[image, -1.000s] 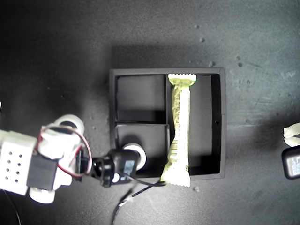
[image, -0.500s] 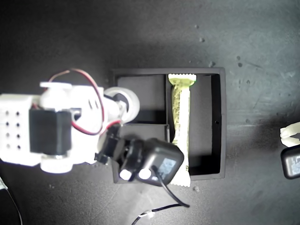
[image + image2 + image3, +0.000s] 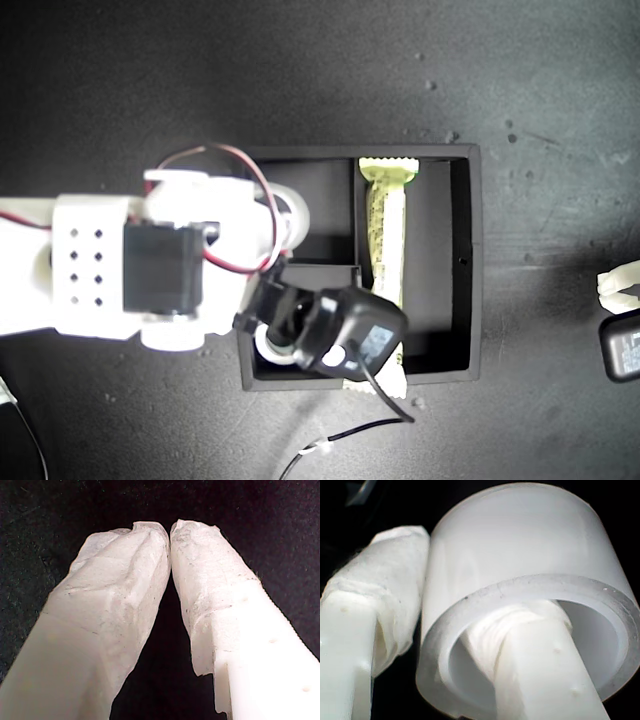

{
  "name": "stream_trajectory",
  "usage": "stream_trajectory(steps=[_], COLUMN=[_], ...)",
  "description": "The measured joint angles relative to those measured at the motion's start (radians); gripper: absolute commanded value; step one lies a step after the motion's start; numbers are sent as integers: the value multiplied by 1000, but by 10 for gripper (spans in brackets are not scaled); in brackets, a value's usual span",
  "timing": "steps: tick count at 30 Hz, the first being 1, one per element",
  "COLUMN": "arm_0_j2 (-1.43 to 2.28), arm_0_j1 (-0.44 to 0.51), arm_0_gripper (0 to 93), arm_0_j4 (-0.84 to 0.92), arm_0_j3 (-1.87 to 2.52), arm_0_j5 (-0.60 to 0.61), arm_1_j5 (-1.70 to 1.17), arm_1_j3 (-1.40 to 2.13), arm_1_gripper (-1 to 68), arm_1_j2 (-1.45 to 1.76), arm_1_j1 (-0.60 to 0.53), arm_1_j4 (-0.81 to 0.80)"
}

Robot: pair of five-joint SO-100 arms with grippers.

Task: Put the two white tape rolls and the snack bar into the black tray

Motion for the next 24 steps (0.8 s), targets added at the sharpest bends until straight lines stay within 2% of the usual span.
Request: stream_trajectory(steps=[2, 6, 12, 15, 18, 22, 24], arm_0_j2=[-18, -74, -215, -341, -316, -2, 222], arm_0_j1=[-2, 0, 0, 0, 0, -41, -74], arm_0_gripper=[97, 152, 206, 158, 106, 40, 1], arm_0_j4=[0, 25, 202, 314, 334, 330, 261], arm_0_j3=[-28, -112, -333, -546, -603, -262, -2], arm_0_j5=[11, 21, -5, -6, -12, -86, -115], arm_1_j5=[0, 0, 0, 0, 0, 0, 0], arm_1_j3=[0, 0, 0, 0, -2, -23, -3], arm_1_gripper=[-3, -3, -3, -3, -3, -3, -3], arm_1_j2=[0, 0, 0, 0, 0, 72, 155], arm_1_j1=[-2, -2, -2, -2, -2, -28, -26], arm_1_j4=[0, 0, 0, 0, 31, 179, 216])
